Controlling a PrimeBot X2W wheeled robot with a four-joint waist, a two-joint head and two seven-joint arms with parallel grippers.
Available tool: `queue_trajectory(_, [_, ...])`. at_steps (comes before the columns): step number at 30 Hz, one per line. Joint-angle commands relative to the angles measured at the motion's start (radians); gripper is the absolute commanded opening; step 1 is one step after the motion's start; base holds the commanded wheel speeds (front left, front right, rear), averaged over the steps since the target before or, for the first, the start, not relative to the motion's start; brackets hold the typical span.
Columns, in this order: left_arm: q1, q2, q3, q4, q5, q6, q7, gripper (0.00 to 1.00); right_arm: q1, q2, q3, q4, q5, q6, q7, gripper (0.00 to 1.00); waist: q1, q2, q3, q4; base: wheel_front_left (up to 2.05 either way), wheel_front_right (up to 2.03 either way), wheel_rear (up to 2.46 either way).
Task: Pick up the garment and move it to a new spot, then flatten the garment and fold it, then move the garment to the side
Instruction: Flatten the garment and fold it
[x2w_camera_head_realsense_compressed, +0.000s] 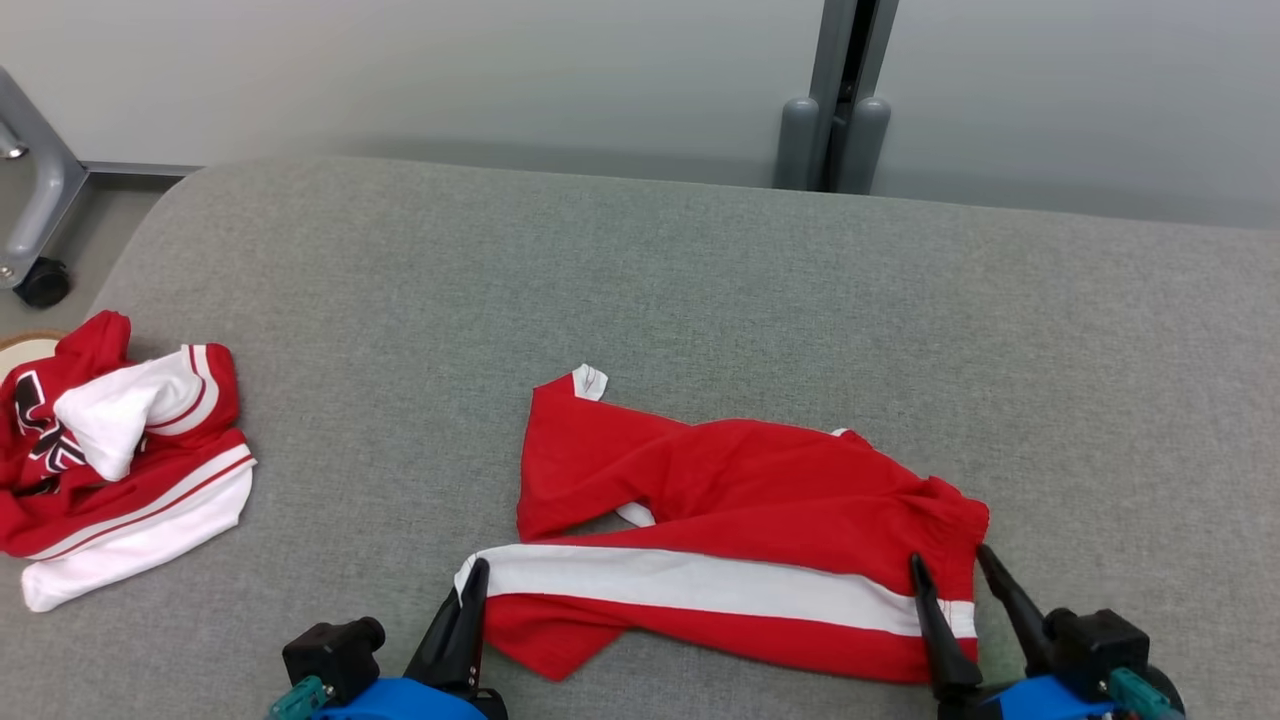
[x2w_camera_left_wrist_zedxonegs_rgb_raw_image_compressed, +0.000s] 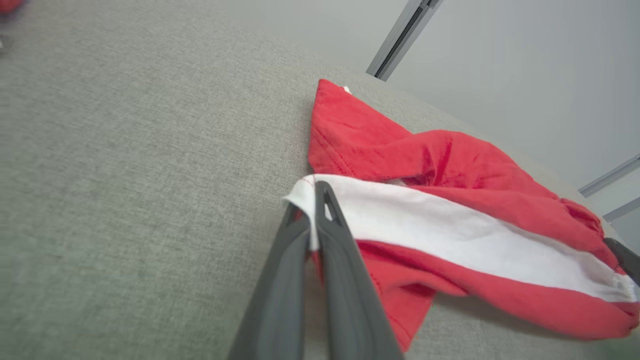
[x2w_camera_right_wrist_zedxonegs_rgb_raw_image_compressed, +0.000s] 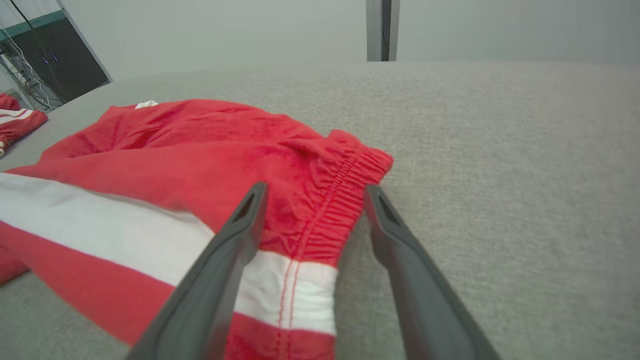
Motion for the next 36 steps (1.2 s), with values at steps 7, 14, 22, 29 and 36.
queue_trajectory(7, [0.006, -0.022, 0.027, 0.001, 0.026, -0.001, -0.003, 0.00, 0.080, -0.091, 0.154, -0.052, 0.163, 0.000, -0.004, 1.00, 0.0000, 0.0000, -0.004, 0.004, 0.00, 0.00, 0.00])
queue_trajectory(14, [0.011, -0.021, 0.019, 0.003, 0.032, -0.001, -0.003, 0.00, 0.125, -0.136, 0.192, -0.084, 0.209, 0.000, -0.004, 1.00, 0.0000, 0.0000, -0.005, 0.000, 0.00, 0.00, 0.00])
queue_trajectory(22, [0.005, -0.018, 0.024, 0.004, 0.036, -0.001, -0.003, 0.00, 0.121, -0.138, 0.206, -0.087, 0.215, 0.000, -0.004, 1.00, 0.0000, 0.0000, 0.011, 0.001, 0.00, 0.00, 0.00])
queue_trajectory(29, [-0.013, -0.021, 0.022, 0.006, 0.033, -0.001, -0.003, 0.00, 0.096, -0.144, 0.212, -0.091, 0.205, 0.000, -0.004, 0.00, 0.0000, 0.0000, 0.021, 0.009, 0.00, 0.00, 0.00])
queue_trajectory(36, [-0.007, -0.018, 0.048, -0.038, 0.055, -0.001, -0.003, 0.00, 0.110, -0.147, 0.197, -0.197, 0.209, 0.000, -0.004, 0.00, 0.0000, 0.0000, -0.022, 0.024, 0.00, 0.00, 0.00])
